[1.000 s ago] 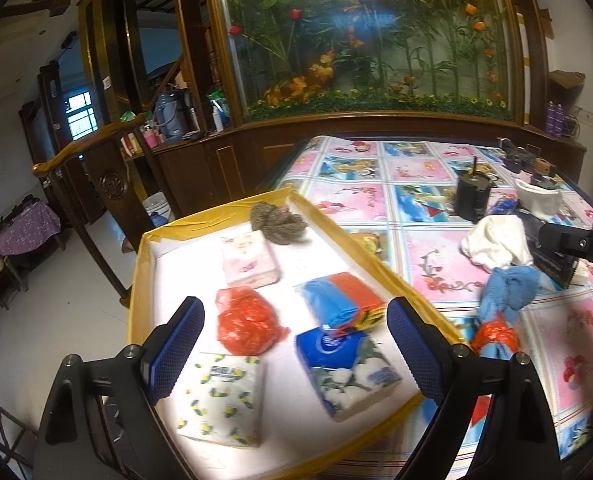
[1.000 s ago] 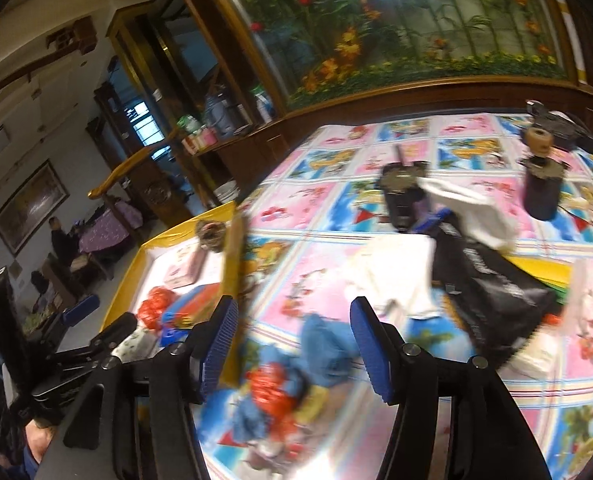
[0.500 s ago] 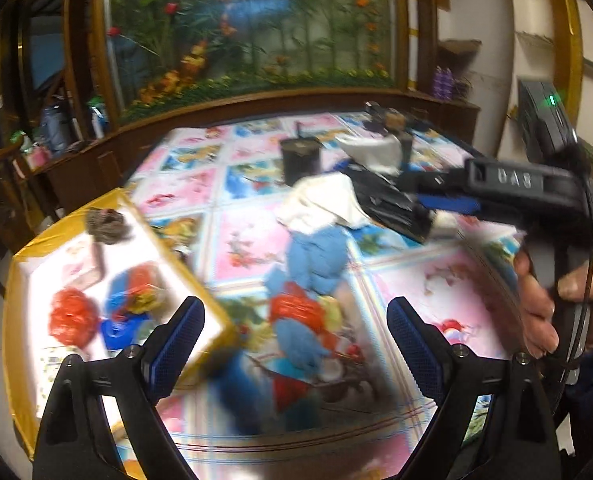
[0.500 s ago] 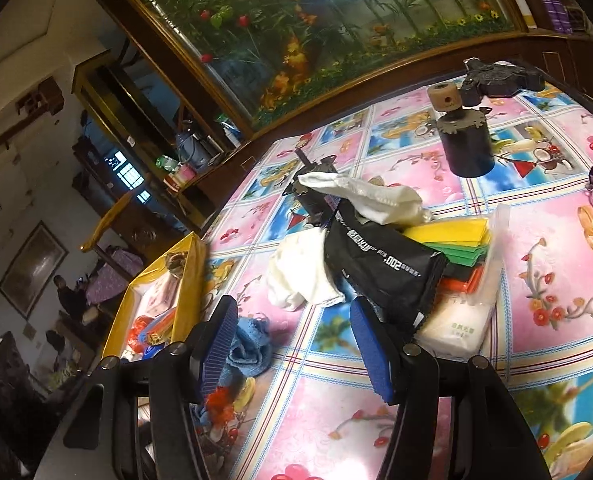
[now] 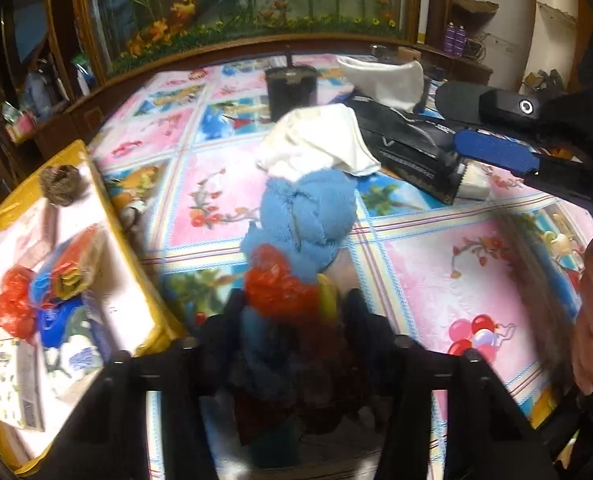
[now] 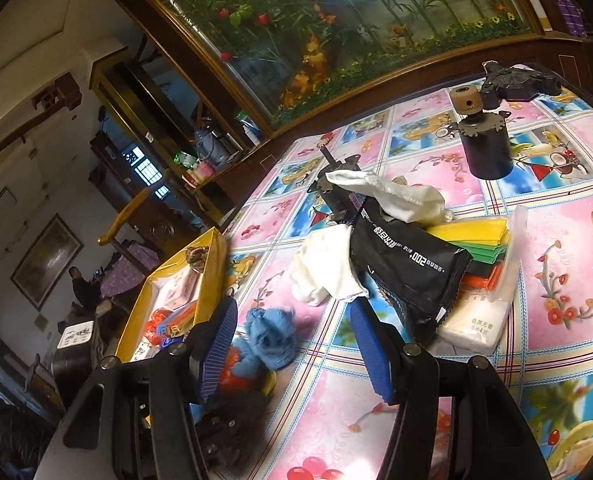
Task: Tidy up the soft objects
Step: 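Grasp a blue knitted cloth with the left tool while the right grasps another blue knitted cloth, then carry both blue knitted cloths over the white tray, then lower both blue cloths into the tray and open both tools, then move both tools back over the remaining pile, then grasp a white cloth with the left tool while the right grasps the white cloth by the black bag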
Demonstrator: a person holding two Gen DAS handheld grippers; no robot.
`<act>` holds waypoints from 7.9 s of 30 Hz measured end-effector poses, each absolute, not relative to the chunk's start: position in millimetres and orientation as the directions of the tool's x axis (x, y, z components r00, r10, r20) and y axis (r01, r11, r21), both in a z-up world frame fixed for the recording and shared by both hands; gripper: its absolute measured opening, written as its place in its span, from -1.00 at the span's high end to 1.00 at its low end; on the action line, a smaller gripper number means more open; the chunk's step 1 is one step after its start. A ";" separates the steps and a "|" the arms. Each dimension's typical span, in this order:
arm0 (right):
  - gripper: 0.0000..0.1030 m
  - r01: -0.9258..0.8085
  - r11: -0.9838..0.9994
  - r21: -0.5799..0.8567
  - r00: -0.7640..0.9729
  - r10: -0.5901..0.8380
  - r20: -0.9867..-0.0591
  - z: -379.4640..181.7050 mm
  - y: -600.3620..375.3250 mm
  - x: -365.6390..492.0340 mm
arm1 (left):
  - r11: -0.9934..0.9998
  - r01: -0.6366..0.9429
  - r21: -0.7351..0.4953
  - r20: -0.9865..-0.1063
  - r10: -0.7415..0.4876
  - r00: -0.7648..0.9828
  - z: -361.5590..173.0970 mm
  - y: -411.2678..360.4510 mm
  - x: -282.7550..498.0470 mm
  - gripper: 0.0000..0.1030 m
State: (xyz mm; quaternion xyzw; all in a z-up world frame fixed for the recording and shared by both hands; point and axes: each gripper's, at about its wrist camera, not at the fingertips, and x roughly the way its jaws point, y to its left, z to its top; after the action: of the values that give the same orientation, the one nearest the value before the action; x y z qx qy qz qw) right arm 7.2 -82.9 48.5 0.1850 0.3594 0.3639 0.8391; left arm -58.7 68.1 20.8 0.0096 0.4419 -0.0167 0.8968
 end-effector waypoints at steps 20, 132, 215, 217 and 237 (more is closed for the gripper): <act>-0.34 -0.537 0.717 0.445 0.327 0.663 -0.674 36.7 6.9 31.6 | 0.993 0.052 -0.107 -0.776 -0.116 0.620 19.5 77.0 -73.0 0.37; 0.32 -0.722 0.550 0.420 0.232 0.764 -0.602 81.5 171.0 -19.5 | 0.871 -0.437 -0.226 -0.650 0.199 0.734 65.6 309.6 -142.0 0.36; 0.46 -0.598 0.782 0.176 0.376 0.467 -0.800 23.1 -30.0 67.1 | 0.993 -0.001 -0.118 -0.771 -0.091 0.630 74.7 100.8 -20.0 -0.57; 0.46 -0.577 0.799 0.171 0.396 0.456 -0.797 25.0 -34.2 67.5 | 0.994 -0.011 -0.108 -0.781 -0.078 0.620 72.1 96.3 -6.9 -0.59; 0.45 -0.471 0.852 0.229 0.405 0.439 -0.802 22.7 -55.4 82.3 | 0.992 -0.100 -0.082 -0.835 -0.013 0.550 19.0 82.5 76.1 0.58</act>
State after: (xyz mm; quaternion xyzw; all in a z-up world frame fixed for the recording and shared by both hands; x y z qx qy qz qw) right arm 82.3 -55.4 22.7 -0.0168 0.4732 0.2715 0.8379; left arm 76.1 82.5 19.0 -0.0599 0.4739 0.0247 0.8782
